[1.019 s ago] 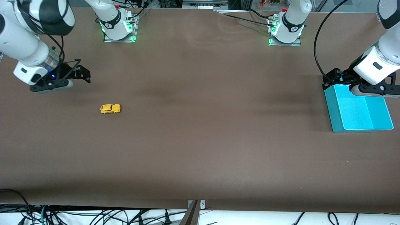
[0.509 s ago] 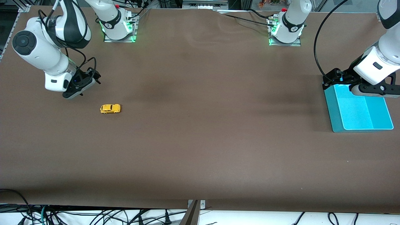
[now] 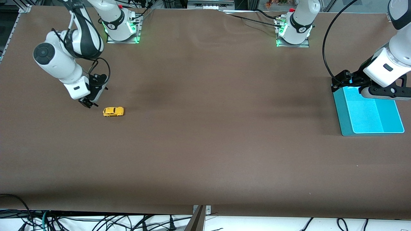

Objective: Wind and store yellow beetle car
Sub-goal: 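Reach the right gripper down over the yellow beetle car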

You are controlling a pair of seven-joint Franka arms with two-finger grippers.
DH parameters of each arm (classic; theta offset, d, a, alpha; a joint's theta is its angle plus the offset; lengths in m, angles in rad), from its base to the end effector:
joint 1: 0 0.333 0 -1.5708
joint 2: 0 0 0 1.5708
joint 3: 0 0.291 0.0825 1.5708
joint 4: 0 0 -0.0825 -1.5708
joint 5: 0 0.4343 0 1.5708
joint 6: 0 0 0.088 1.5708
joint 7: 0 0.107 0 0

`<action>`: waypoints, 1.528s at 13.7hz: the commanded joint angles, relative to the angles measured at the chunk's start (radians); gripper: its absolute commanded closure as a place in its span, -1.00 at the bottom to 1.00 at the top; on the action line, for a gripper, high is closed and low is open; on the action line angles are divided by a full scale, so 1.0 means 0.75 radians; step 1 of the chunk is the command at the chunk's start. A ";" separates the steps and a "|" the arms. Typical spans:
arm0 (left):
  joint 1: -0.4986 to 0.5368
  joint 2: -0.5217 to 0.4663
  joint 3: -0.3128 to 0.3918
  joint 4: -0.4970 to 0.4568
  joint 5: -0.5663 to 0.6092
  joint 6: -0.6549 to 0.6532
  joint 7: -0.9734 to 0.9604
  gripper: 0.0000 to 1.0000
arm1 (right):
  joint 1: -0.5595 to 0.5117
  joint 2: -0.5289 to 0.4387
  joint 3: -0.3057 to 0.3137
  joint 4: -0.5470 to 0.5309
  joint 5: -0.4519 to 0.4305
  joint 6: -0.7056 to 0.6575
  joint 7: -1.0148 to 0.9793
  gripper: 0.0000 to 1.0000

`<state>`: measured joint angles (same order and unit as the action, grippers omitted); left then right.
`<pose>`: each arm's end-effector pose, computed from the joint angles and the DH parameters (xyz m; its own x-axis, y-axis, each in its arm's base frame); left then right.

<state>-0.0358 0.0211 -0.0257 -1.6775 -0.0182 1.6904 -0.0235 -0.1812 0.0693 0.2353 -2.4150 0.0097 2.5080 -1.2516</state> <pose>0.6157 -0.0395 0.5410 0.9993 -0.0358 -0.0086 -0.0357 -0.9992 0.0184 0.5230 0.0298 0.2203 0.2698 0.9625 0.0290 0.9626 -0.2704 0.0172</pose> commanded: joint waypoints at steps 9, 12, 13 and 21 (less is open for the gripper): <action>-0.001 0.017 0.004 0.040 -0.006 -0.026 0.023 -1.00 | -0.026 0.310 -0.007 0.017 -0.009 0.358 -0.280 -0.99; -0.001 0.015 0.004 0.040 -0.006 -0.026 0.023 -1.00 | -0.032 0.321 -0.011 0.017 -0.007 0.364 -0.286 -0.61; 0.001 0.017 0.004 0.038 -0.006 -0.031 0.023 -1.00 | -0.032 0.325 -0.011 0.015 -0.007 0.376 -0.284 -0.44; -0.001 0.017 0.004 0.040 -0.006 -0.031 0.021 -1.00 | -0.030 0.327 0.001 0.052 -0.015 0.364 -0.270 0.66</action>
<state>-0.0358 0.0214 -0.0256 -1.6771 -0.0182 1.6883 -0.0235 -0.1956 0.3038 0.2238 -2.4026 0.0098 2.7837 -1.4516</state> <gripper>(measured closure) 0.000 0.595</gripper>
